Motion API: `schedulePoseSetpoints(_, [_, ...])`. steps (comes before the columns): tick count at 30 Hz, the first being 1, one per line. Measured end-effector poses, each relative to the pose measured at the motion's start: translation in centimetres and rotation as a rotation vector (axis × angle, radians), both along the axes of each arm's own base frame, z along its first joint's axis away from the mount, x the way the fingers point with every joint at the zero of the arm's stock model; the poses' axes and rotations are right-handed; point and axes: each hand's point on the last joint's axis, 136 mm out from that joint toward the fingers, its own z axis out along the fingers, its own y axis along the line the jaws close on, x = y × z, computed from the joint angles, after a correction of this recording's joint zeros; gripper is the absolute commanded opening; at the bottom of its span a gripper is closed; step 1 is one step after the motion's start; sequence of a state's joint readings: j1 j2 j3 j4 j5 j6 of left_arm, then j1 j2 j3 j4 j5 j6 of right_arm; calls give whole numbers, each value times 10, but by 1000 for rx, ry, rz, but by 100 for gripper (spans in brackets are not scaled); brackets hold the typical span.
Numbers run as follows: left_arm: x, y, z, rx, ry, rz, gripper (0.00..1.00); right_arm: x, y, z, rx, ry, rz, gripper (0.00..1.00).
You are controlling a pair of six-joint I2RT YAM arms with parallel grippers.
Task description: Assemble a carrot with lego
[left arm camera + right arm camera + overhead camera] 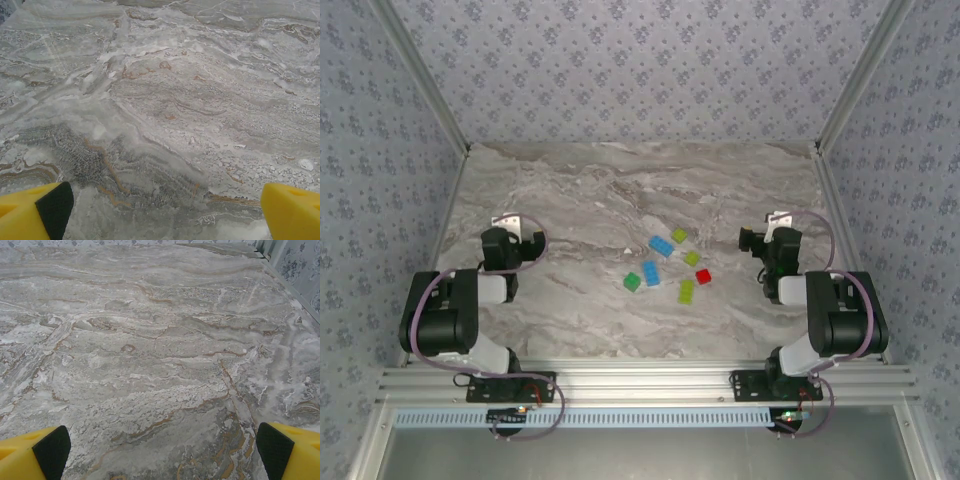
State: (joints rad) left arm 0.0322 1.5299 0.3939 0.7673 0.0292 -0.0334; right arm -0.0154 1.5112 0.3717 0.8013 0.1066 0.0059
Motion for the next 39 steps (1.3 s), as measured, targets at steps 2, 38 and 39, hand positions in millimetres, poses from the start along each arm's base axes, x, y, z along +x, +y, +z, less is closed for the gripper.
schedulePoseSetpoints(2, [0, 0, 0, 0, 0, 0, 98, 0, 0, 0, 0, 0, 0, 100])
schedulePoseSetpoints(38, [-9, 2, 144, -122, -152, 109, 98, 22, -3, 64, 94, 98, -59, 83])
schedulePoseSetpoints(39, [-17, 2, 152, -151, -172, 119, 98, 25, 0, 78, 120, 96, -55, 83])
